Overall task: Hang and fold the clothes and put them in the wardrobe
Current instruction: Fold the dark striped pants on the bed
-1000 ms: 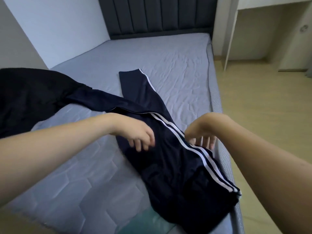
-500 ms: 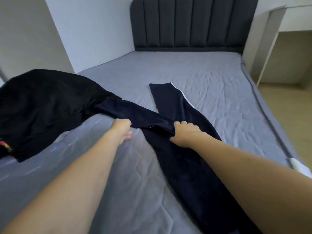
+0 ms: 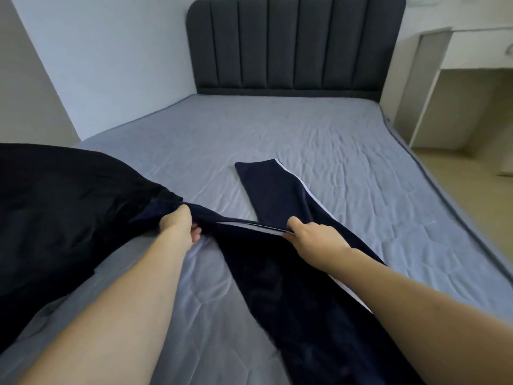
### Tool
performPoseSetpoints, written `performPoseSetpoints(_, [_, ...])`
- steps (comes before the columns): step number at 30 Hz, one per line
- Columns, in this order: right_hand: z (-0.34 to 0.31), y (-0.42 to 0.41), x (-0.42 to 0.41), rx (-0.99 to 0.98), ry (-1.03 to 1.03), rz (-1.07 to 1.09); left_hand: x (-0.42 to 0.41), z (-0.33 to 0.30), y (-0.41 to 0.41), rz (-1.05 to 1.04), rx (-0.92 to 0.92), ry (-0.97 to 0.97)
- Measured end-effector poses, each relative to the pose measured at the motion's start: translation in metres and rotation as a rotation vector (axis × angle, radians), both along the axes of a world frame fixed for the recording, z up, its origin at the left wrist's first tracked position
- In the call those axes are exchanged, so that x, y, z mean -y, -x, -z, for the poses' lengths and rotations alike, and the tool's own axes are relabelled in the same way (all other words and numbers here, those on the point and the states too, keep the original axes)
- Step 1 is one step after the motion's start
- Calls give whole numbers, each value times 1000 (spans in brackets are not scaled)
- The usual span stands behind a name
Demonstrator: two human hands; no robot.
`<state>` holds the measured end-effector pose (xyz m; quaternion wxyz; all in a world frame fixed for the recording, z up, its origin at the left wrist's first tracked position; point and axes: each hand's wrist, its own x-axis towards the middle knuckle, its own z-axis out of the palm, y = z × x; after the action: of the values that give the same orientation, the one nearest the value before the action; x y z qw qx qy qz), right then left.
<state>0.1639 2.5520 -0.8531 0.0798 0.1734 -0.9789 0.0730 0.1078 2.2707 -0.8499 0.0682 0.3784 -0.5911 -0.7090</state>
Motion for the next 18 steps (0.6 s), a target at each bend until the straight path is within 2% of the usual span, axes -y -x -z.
performPoseSetpoints(2, [-3,20,-17,7,50,47,-15,-21,34,-17,-109,84])
performPoseSetpoints(5, [-3,51,-41,143,148,97,-56,-55,89,23,-241,183])
performPoseSetpoints(8, [2,82,-63,188,144,108,-101,-76,146,71,-285,456])
performPoseSetpoints(10, [22,99,-82,147,164,154,-131,-70,180,194,-316,540])
performPoseSetpoints(11, [39,105,-92,149,227,184,-146,-58,193,324,-318,527])
performPoseSetpoints(12, [56,109,-98,159,332,214,-160,-37,204,494,-275,520])
performPoseSetpoints(13, [77,113,-102,171,429,253,-173,-2,213,694,-178,601])
performPoseSetpoints(15, [97,123,-103,92,508,254,-182,64,217,975,35,1021])
performPoseSetpoints(16, [103,127,-102,73,535,258,-187,88,219,985,95,1242])
performPoseSetpoints(17, [105,132,-103,46,572,264,-193,97,226,944,102,1358])
performPoseSetpoints(18, [105,136,-103,27,610,267,-197,97,234,904,105,1373])
